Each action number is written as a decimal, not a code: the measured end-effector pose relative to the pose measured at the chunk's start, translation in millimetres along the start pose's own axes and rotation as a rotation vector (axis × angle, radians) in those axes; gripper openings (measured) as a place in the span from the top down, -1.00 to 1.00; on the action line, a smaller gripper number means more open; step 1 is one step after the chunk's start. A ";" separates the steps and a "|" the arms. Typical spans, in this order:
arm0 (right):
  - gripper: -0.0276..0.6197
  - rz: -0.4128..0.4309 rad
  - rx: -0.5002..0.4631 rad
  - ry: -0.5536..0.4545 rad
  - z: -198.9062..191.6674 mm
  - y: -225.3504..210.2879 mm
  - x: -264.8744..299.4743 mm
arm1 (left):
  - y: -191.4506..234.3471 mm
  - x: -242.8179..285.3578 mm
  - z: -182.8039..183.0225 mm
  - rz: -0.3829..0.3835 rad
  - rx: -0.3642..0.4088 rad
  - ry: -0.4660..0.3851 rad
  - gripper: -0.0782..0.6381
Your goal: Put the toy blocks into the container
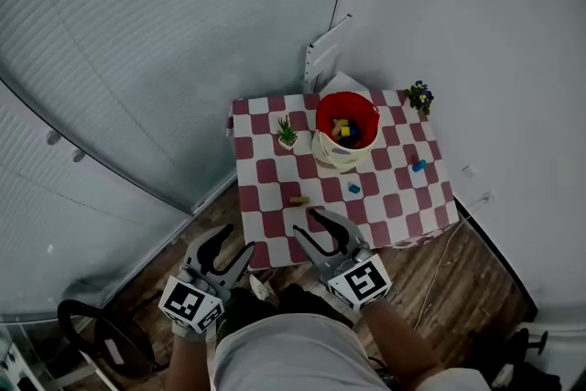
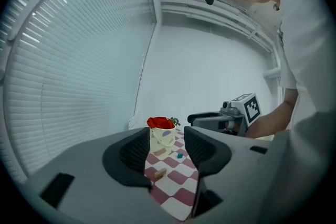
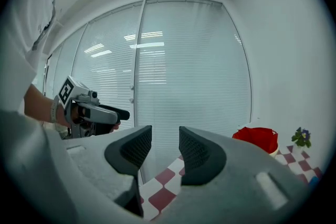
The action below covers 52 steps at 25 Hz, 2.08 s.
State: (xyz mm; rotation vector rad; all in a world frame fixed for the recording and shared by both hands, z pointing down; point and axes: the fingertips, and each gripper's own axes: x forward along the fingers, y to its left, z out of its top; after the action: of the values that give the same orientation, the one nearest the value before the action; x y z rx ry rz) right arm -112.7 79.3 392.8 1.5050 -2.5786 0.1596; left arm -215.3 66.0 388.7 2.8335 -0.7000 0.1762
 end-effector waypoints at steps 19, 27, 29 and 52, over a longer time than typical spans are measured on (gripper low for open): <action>0.40 0.085 -0.044 0.276 -75.6 -26.2 86.5 | 75.4 15.3 -28.8 0.038 -0.118 0.061 0.27; 0.40 0.201 -0.069 0.413 -136.6 -55.6 92.7 | 75.1 28.7 -43.0 0.153 -0.165 0.087 0.27; 0.40 0.226 -0.072 0.445 -154.0 -63.2 94.4 | 73.8 31.9 -46.7 0.184 -0.173 0.101 0.27; 0.53 0.405 -0.141 0.629 -270.3 -100.4 100.3 | 55.5 40.7 -94.6 0.436 -0.303 0.182 0.27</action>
State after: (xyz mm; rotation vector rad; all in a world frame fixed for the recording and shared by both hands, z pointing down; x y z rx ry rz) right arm -53.0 -10.4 678.5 0.7078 -2.2650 0.4116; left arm -211.7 22.5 497.2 2.3141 -1.1801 0.3577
